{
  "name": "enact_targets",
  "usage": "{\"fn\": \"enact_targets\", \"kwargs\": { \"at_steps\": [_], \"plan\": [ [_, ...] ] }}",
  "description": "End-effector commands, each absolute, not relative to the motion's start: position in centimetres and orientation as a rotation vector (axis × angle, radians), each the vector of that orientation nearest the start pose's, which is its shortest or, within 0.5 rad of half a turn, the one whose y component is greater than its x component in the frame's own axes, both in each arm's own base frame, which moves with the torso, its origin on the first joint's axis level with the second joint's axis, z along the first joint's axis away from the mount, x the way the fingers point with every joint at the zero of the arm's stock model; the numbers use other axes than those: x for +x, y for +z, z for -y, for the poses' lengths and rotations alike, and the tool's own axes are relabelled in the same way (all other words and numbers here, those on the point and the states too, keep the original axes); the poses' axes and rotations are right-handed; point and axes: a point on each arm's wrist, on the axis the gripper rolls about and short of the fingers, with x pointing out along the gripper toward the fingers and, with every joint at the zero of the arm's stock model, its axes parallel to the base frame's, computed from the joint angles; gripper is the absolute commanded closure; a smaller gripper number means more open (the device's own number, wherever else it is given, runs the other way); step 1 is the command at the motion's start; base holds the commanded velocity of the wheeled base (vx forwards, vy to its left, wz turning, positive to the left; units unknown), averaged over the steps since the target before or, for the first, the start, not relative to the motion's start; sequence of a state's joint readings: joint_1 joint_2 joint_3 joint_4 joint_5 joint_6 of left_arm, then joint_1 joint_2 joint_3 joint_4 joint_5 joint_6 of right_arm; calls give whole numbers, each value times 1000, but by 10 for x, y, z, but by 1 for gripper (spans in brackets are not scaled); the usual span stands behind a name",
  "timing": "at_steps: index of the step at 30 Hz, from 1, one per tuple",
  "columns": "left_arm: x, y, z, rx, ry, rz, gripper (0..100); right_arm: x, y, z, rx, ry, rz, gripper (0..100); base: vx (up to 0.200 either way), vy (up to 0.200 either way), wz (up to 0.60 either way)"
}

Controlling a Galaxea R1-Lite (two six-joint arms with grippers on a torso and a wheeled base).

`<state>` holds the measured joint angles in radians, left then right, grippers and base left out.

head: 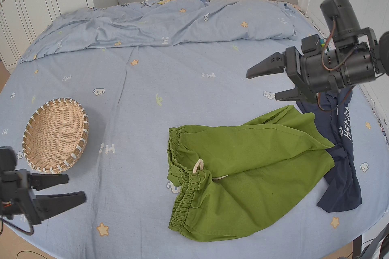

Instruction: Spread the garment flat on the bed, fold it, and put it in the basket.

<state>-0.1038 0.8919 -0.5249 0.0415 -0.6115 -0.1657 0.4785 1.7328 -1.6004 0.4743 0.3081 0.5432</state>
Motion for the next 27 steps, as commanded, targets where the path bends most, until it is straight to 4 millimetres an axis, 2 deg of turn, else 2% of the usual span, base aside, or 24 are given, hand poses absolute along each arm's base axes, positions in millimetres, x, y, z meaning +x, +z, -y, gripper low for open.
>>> {"fn": "enact_targets", "kwargs": {
  "at_steps": [1,6,10,11,12,16,18,27],
  "plan": [
    [188,94,65,-323,-849,-1024,0,227,262,-75,525,465,-656,0,0,0,0],
    [191,79,74,-232,-921,-1031,0,227,241,-66,533,433,-701,0,0,0,0],
    [206,68,91,-178,-906,-1077,0,222,228,-64,476,483,-734,0,0,0,0],
    [206,68,91,-178,-906,-1077,0,222,228,-64,476,483,-734,0,0,0,0],
    [209,71,100,-127,-864,-1066,0,222,225,-60,460,490,-729,0,0,0,0],
    [217,79,119,-104,-872,-1034,0,222,221,-60,464,533,-719,0,0,0,0],
    [221,77,125,-106,-877,-1046,0,222,218,-58,471,543,-717,0,0,0,0],
    [232,66,135,-100,-885,-1077,0,223,217,-55,476,538,-700,0,0,0,0]
  ]
}}
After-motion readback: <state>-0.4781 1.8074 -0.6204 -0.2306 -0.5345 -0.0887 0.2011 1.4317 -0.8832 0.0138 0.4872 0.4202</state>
